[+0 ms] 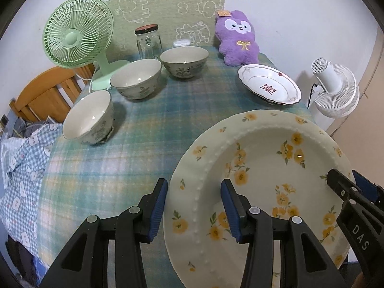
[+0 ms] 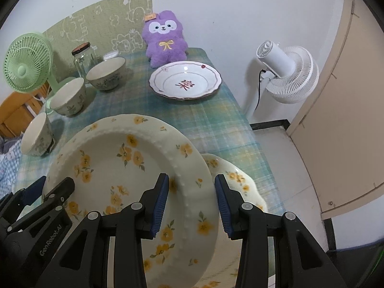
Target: Organize plates and bowls
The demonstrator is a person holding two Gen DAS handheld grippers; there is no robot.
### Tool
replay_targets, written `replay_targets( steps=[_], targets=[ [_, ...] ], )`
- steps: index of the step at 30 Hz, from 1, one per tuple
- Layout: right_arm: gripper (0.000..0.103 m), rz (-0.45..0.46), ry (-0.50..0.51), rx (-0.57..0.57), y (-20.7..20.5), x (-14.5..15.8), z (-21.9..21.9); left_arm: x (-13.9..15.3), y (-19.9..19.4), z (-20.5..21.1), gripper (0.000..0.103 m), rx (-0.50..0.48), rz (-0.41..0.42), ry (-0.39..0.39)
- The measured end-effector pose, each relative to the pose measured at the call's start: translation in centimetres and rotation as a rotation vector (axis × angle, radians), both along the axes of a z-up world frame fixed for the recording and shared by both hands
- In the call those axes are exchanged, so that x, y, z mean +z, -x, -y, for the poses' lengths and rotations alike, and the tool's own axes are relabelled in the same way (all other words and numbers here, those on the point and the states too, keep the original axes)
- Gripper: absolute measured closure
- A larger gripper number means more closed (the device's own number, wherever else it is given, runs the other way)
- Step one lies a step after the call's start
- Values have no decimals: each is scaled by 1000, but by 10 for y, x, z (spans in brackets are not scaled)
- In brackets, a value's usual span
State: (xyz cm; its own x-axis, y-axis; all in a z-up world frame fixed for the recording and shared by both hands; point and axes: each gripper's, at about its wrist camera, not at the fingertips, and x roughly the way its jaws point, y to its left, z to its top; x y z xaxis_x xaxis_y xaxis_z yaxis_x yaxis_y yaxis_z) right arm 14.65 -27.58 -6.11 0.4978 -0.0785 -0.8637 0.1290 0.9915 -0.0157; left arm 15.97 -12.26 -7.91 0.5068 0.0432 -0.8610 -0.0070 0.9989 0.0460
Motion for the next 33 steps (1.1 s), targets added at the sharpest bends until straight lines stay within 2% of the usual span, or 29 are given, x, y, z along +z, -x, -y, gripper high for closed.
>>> replay_targets(
  steps=[14,33],
  targets=[
    [60,-44,17,63,11,-15,46,-19,19,47,57,42,-43,10],
    [60,-109,24,119,19,-45,75,-45,33,73,57,89,-95,8]
  ],
)
